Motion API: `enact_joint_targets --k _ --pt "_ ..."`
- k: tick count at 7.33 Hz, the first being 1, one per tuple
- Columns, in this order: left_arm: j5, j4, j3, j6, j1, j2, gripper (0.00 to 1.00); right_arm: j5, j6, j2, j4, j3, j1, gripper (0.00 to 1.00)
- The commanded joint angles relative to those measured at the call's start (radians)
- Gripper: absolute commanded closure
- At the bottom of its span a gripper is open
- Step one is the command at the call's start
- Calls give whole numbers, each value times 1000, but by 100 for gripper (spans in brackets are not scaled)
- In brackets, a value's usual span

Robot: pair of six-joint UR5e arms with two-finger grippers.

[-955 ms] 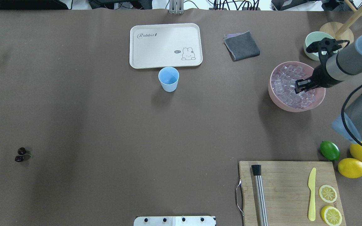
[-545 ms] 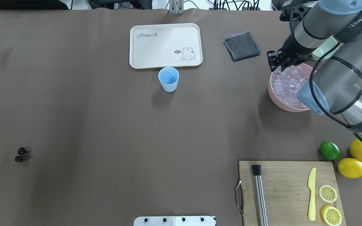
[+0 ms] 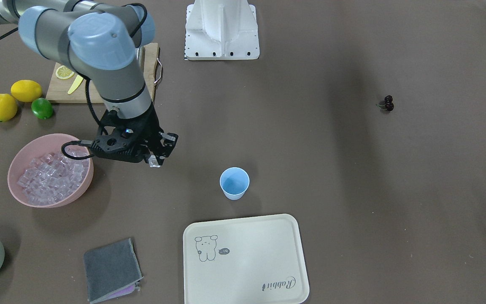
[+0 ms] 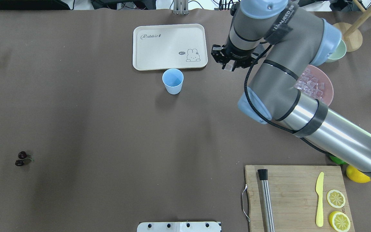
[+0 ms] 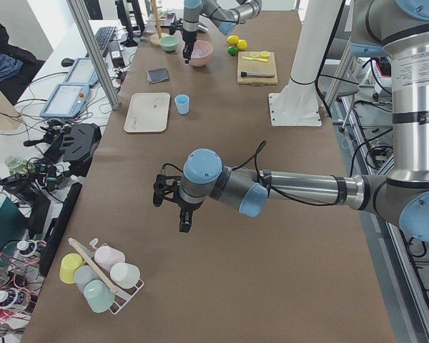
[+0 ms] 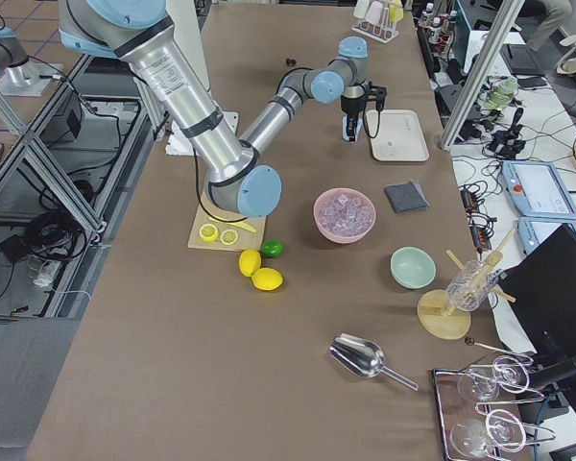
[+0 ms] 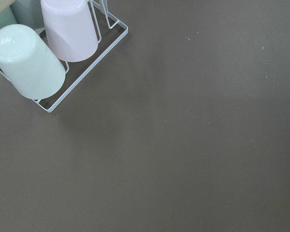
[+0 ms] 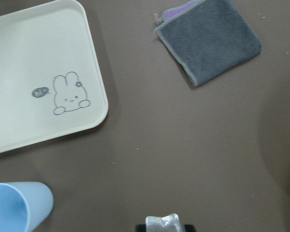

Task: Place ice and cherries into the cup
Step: 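Carry the ice cube with the right gripper to the light-blue cup and release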

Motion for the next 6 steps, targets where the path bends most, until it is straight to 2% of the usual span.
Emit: enact_joint_targets --k 1,2,6 --pt "-1 -2 -4 0 -1 9 2 -91 189 154 76 -164 -84 72" --pt "-1 -3 7 1 1 4 2 -151 249 213 109 -251 -119 72" --pt "-1 -3 1 0 -1 10 2 -208 279 206 225 -308 -168 69"
